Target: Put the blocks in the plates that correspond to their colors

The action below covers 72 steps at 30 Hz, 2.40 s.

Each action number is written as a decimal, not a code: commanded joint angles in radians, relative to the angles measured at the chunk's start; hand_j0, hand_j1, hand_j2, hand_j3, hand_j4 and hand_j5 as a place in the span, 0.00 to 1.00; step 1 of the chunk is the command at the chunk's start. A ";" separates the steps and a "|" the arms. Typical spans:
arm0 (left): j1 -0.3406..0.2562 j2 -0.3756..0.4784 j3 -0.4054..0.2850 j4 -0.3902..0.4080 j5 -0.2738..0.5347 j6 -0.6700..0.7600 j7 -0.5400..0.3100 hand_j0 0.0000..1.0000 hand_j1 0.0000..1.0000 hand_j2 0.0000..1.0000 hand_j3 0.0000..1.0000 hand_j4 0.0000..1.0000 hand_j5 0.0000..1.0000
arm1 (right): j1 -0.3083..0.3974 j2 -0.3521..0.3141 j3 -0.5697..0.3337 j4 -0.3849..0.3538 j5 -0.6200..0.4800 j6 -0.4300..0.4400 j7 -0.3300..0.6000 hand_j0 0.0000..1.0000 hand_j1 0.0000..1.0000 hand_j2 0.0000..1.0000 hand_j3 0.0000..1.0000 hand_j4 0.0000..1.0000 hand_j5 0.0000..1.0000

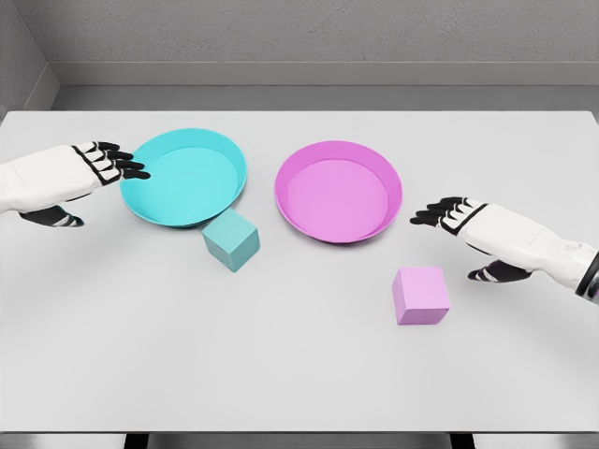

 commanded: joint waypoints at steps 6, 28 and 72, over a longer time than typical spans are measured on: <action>0.000 0.001 0.001 0.001 0.006 0.001 -0.001 1.00 1.00 1.00 1.00 1.00 1.00 | -0.009 -0.018 -0.003 0.006 0.009 -0.001 0.007 1.00 1.00 1.00 1.00 1.00 1.00; -0.020 -0.249 -0.107 -0.030 -0.082 0.001 -0.007 1.00 1.00 1.00 1.00 1.00 1.00 | -0.209 0.004 0.093 0.009 0.353 -0.204 0.056 1.00 1.00 1.00 1.00 1.00 1.00; -0.225 -0.324 -0.389 0.073 -0.105 0.001 -0.007 1.00 1.00 1.00 1.00 1.00 1.00 | -0.227 -0.001 0.102 -0.006 0.252 -0.204 0.207 1.00 1.00 1.00 1.00 1.00 1.00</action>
